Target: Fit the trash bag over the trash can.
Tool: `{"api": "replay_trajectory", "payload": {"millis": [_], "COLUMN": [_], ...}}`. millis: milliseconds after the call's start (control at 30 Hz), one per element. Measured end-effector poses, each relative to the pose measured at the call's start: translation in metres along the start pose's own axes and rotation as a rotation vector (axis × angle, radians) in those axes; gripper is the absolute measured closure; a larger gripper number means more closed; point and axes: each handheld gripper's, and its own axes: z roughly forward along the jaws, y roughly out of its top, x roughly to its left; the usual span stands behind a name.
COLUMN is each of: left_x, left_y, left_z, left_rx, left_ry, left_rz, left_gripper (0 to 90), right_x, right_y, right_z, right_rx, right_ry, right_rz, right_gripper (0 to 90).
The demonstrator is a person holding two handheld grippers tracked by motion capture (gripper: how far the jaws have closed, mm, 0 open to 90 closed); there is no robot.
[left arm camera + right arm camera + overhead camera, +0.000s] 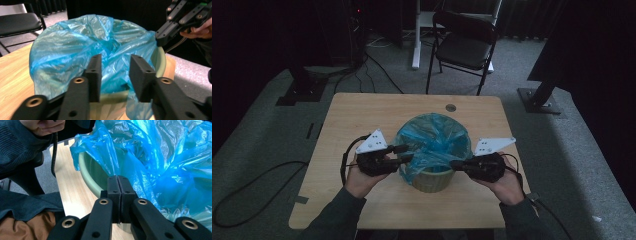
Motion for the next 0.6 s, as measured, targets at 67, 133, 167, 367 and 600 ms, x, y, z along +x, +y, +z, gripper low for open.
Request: {"api": "replay_trajectory", "payload": {"millis": [67, 133, 167, 367, 600], "left_x": [0.002, 0.003, 0.004, 0.008, 0.005], "left_y": [0.002, 0.002, 0.002, 0.002, -0.001], "left_z": [0.003, 0.007, 0.009, 0.017, 0.019], "left_rx": [0.004, 0.017, 0.025, 0.051, 0.099], "left_ry": [-0.004, -0.011, -0.02, -0.038, -0.07], "left_rz": [0.005, 0.009, 0.009, -0.003, 0.01], "left_gripper": [53.7, 51.0, 49.6, 51.7, 76.5], "right_x": [0.0, 0.0, 0.0, -0.001, 0.0], "right_y": [0.0, 0.0, 0.0, 0.0, -0.001], "right_z": [0.0, 0.0, 0.0, 0.0, -0.001], "right_rx": [0.0, -0.001, -0.001, -0.001, -0.005], "right_ry": [0.001, 0.002, 0.003, 0.004, 0.005], "right_rz": [-0.001, -0.002, -0.001, -0.001, 0.0], "right_gripper": [89.6, 89.6, 89.6, 89.6, 89.6]}}
